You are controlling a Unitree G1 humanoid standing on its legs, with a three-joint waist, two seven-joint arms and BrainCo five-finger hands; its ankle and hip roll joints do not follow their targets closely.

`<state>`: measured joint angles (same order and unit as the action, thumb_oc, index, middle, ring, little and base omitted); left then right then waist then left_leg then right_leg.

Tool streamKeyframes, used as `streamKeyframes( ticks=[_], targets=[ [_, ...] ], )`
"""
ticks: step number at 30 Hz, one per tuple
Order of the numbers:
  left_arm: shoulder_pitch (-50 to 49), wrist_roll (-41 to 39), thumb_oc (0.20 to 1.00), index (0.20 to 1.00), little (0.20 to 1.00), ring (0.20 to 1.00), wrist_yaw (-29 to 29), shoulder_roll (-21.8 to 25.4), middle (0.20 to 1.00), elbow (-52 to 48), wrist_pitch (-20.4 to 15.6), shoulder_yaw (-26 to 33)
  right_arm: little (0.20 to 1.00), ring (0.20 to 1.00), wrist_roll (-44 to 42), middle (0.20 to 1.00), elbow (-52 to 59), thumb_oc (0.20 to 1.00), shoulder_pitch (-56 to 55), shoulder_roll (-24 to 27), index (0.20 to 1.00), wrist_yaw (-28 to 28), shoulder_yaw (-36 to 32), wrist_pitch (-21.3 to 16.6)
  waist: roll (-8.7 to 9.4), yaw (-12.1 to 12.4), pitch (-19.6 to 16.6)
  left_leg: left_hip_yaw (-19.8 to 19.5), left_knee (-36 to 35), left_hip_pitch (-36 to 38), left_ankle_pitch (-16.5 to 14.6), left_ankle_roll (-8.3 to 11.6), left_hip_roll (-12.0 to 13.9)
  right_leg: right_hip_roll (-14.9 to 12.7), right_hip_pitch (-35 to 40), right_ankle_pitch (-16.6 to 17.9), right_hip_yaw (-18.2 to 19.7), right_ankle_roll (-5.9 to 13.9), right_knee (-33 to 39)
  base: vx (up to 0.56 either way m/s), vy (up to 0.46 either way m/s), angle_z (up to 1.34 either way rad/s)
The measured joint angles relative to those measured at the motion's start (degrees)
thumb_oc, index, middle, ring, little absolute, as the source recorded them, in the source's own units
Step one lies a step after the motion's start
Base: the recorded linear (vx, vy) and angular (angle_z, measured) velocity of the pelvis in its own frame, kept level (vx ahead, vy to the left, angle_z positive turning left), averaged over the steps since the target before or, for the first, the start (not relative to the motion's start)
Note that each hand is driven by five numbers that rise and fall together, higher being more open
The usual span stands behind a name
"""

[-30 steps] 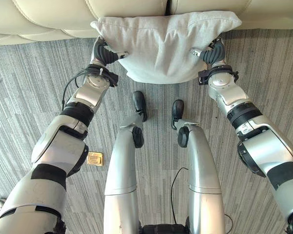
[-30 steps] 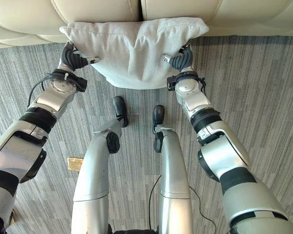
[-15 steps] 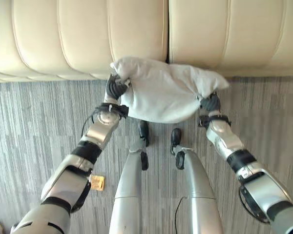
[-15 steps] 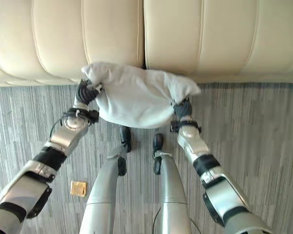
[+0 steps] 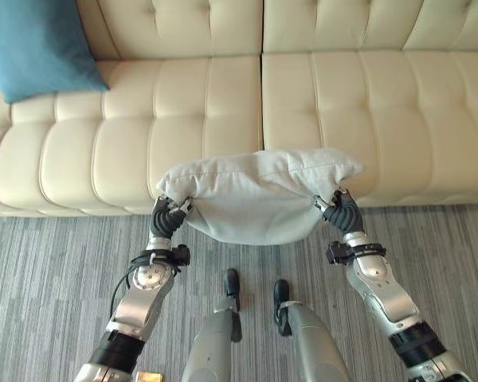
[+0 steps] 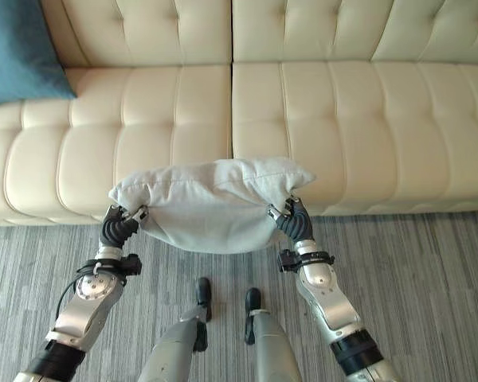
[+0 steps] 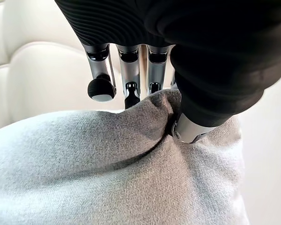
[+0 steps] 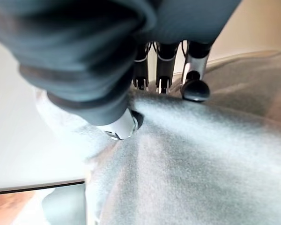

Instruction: Pick up all the scattered cushions and arrange them neatly on the sofa.

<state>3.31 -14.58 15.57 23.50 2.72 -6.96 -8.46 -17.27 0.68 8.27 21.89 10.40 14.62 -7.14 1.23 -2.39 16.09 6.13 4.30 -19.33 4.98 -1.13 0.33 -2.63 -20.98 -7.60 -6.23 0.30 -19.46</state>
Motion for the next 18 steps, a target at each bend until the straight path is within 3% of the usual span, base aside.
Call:
streamKeyframes(
  ticks=[1,6,12,18],
  targets=[
    [-3.61,0.02,0.2,0.2,0.2,0.2,-0.83,0.05,0.2,-2.28,-0.02,0.03,0.2,0.2,0.37,0.2,2.05,0.2,-3.29,0.76,0.2,-1.27,-0.09,0.01,0.02,-0.02,-0.12,0.39,-1.87,4.29,0.08,-0.13,0.0,0.26,4.64,1.0,0.11,-0.22,2.89,0.18,0.06,-0.11],
    [-8.47,-0.06,0.2,0.2,0.2,0.2,-3.88,-0.31,0.2,-6.8,-0.1,1.76,0.2,0.2,1.03,0.2,5.84,0.2,-7.33,2.08,0.2,-4.32,-2.18,0.09,-0.27,-0.16,-1.66,0.79,-4.97,10.16,0.04,-0.16,-0.3,0.51,12.34,2.76,0.01,0.49,9.38,0.17,0.067,-0.03],
    [-8.82,-0.08,0.2,0.2,0.2,0.2,-4.27,-0.34,0.2,-7.01,-0.11,2.05,0.2,0.2,2.68,0.2,6.15,0.2,-7.31,2.21,0.2,-4.44,-2.4,0.12,-0.37,0.18,-3.84,1.22,-5.76,12.57,-0.09,-0.25,-0.51,0.67,15.97,4.68,0.57,1.13,14.18,0.09,0.1,-0.05],
    [-9.95,-0.07,0.2,0.2,0.2,0.2,-4.83,-0.31,0.2,-7.02,-0.16,2.64,0.2,0.2,2.68,0.2,6.27,0.2,-7.51,2.37,0.2,-5.69,-2.37,0.3,-0.32,1.28,-4.21,5.48,-5.69,13.1,-2.16,-1.87,-0.37,1.17,13.93,6.45,4.92,2.21,12.5,0.03,0.142,-0.45]
  ],
)
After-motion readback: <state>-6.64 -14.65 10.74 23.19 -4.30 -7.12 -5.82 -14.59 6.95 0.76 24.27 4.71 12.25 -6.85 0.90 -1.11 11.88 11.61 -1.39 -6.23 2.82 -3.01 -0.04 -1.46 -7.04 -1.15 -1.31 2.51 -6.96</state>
